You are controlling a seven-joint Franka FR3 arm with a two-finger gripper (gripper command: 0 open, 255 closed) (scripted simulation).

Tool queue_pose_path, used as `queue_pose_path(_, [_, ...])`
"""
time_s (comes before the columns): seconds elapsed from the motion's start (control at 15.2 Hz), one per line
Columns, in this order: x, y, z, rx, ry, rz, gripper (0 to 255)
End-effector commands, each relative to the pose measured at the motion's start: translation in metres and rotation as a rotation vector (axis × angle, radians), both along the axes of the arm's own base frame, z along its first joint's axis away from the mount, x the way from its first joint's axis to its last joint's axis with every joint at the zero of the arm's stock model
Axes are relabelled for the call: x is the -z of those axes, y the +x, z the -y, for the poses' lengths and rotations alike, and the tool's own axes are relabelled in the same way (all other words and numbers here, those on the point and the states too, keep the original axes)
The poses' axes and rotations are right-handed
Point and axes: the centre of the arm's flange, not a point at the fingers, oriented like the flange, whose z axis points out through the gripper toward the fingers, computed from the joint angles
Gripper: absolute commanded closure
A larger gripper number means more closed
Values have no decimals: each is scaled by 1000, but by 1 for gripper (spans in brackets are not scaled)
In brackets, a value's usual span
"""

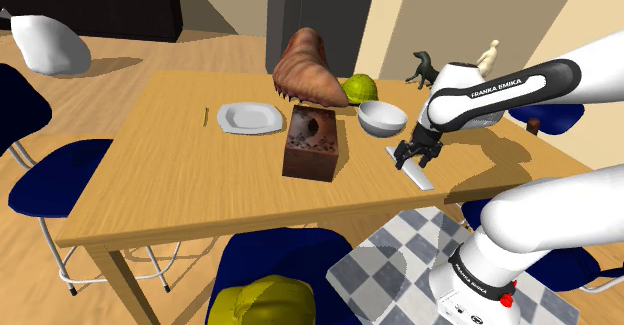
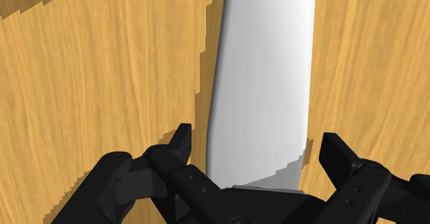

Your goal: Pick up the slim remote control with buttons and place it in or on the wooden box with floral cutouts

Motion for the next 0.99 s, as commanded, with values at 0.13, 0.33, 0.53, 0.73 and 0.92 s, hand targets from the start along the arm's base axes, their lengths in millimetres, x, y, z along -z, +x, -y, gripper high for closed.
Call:
queue_pose_path(0.13, [0, 0, 0, 0, 0, 0, 0])
queue_pose_path(0.33, [0, 0, 0, 0, 0, 0, 255])
queue_pose_path(0.53, [0, 0, 0, 0, 0, 0, 255])
queue_pose_path(0.73, [0, 0, 0, 0, 0, 0, 255])
queue_pose_path(0.92, [-10, 0, 0, 0, 0, 0, 255])
